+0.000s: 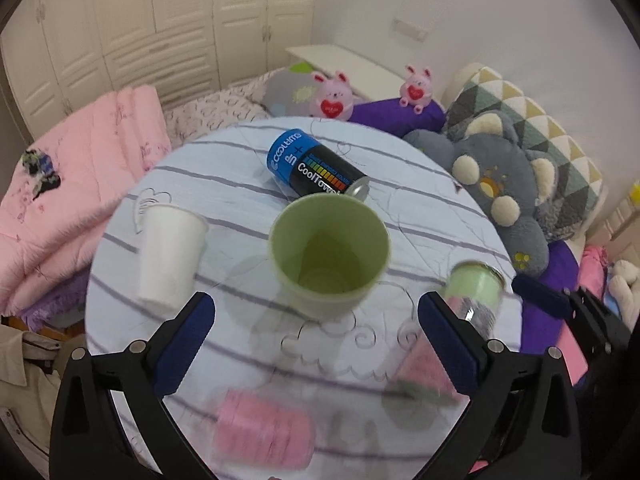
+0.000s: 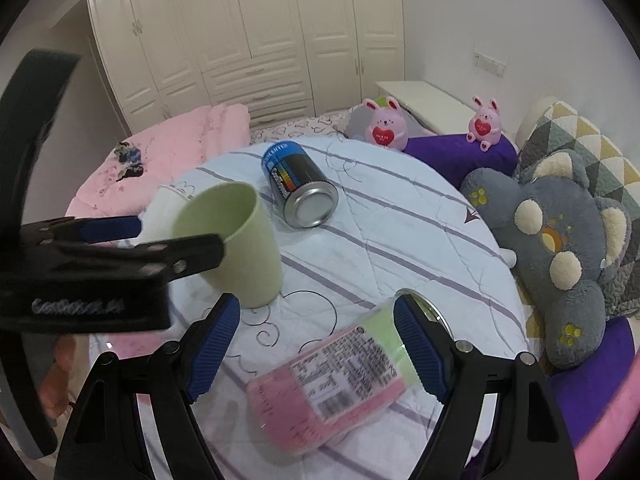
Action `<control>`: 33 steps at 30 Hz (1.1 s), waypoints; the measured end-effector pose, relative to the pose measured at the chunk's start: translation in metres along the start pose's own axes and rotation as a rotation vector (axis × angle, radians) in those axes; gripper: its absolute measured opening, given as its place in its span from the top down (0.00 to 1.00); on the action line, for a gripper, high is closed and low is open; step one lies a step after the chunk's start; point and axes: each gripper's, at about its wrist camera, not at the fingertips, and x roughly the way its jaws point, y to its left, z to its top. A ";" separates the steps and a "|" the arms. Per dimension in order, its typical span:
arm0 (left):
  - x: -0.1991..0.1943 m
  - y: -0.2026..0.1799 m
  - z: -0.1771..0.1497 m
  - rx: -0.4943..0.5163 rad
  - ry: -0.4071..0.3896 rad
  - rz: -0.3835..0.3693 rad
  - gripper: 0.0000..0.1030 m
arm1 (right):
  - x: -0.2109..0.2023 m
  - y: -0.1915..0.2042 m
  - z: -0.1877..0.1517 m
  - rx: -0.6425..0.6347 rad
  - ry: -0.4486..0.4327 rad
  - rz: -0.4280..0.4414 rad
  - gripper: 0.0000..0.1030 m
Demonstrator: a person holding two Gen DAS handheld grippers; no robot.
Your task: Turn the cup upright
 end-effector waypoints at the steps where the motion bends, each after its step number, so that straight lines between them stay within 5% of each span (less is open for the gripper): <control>1: -0.009 0.002 -0.006 0.009 -0.016 -0.010 0.00 | -0.005 0.002 -0.001 0.002 -0.007 0.000 0.22; 11: -0.084 0.015 -0.054 0.092 -0.205 -0.077 0.00 | -0.053 0.030 -0.026 -0.015 -0.050 -0.045 0.22; 23: -0.127 0.019 -0.112 0.160 -0.283 -0.149 0.00 | -0.111 0.053 -0.056 0.001 -0.183 -0.132 0.22; 33: -0.143 0.006 -0.142 0.253 -0.354 -0.108 0.00 | -0.130 0.066 -0.070 -0.016 -0.235 -0.132 0.22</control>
